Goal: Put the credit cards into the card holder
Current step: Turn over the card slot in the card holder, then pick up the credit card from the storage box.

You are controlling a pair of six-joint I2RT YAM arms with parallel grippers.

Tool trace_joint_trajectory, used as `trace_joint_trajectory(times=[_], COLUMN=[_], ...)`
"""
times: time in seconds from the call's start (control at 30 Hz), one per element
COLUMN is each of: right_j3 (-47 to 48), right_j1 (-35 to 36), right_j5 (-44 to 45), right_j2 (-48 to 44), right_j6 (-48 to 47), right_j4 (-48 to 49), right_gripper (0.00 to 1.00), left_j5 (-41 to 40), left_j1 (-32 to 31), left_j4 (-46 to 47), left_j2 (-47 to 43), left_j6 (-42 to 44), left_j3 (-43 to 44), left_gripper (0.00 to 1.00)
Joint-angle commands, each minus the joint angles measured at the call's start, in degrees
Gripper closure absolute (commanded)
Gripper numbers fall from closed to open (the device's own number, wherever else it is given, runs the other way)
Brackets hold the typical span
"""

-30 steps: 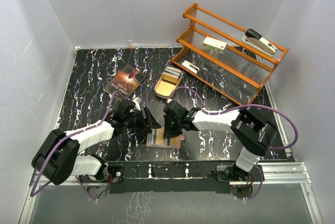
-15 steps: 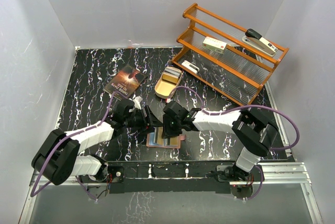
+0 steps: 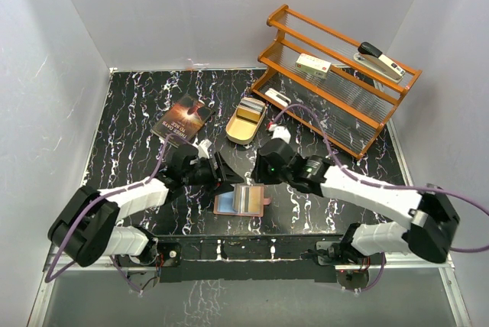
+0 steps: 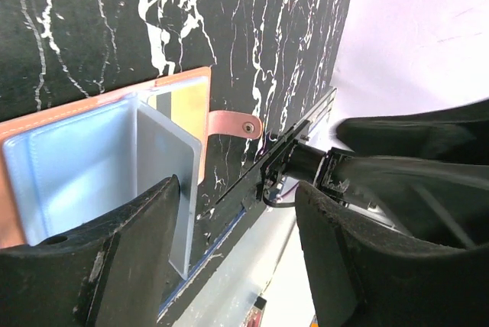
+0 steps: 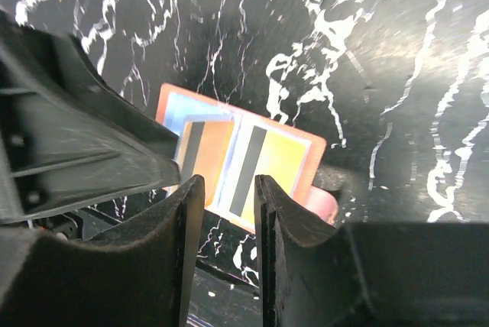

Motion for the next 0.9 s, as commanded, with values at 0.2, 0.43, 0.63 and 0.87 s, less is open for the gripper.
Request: trace_joint_trajectory(times=[0.2, 0.43, 0.63, 0.87], right_j3=[4.5, 9.6, 15.4, 24.5], right_j1=[0.0, 0.0, -1.2, -7.2], right_j5=[8.3, 7.5, 4.9, 4.6], right_j2=[-13.5, -8.7, -1.2, 12.5], right_j6=[-4.2, -9.2, -19.9, -30.8], right_j4=[0.2, 0.2, 4.0, 5.9], right_gripper=[0.65, 0.63, 0.62, 0.60], left_j5=[-0.5, -7.7, -17.9, -15.5], left_j1=[-9.1, -9.1, -8.4, -4.2], left_j4=[4.1, -9.7, -24.1, -25.3], left_j2=[8.5, 2.6, -3.5, -8.0], left_j6=[-0.9, 7.0, 15.2, 16.7], left_j3=[6.8, 9.9, 12.2, 8.2], left_gripper=[0.42, 0.40, 0.36, 0.33])
